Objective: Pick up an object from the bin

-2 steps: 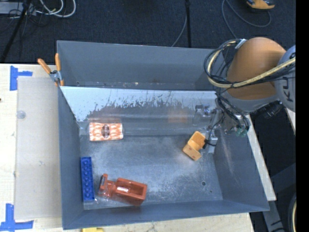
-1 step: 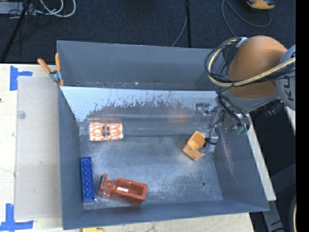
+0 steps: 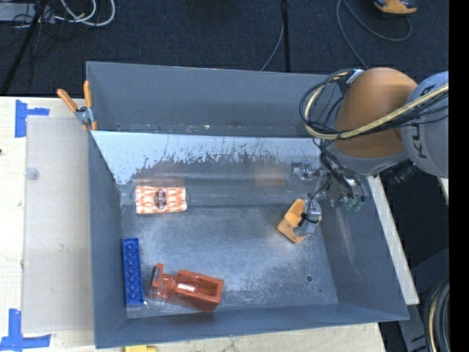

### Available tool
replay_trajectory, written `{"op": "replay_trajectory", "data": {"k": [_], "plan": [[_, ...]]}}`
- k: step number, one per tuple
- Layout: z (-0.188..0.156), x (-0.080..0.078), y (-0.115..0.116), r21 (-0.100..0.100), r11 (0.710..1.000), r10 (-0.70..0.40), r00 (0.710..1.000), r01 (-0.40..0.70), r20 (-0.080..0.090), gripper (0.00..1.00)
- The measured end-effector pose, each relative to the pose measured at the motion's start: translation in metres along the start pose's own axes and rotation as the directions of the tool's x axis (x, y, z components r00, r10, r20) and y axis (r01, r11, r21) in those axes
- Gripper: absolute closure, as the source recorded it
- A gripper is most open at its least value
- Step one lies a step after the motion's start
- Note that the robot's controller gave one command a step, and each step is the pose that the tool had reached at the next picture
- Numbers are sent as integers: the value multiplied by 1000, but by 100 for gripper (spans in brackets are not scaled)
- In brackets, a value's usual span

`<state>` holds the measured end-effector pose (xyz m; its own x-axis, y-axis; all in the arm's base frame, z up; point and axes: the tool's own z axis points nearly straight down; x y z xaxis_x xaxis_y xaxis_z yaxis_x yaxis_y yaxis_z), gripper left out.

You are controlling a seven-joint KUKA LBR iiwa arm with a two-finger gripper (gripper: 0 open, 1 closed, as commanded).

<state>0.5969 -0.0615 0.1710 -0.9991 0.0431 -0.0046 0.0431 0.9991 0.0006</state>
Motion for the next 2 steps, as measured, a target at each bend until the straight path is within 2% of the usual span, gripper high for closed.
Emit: {"op": "replay_trajectory", "data": {"k": [1,2], "plan": [[29,1,-4,-1,998,-56,998,56,-13,0],[55,-12,3,0,980,-198,980,198,-1,0]]}}
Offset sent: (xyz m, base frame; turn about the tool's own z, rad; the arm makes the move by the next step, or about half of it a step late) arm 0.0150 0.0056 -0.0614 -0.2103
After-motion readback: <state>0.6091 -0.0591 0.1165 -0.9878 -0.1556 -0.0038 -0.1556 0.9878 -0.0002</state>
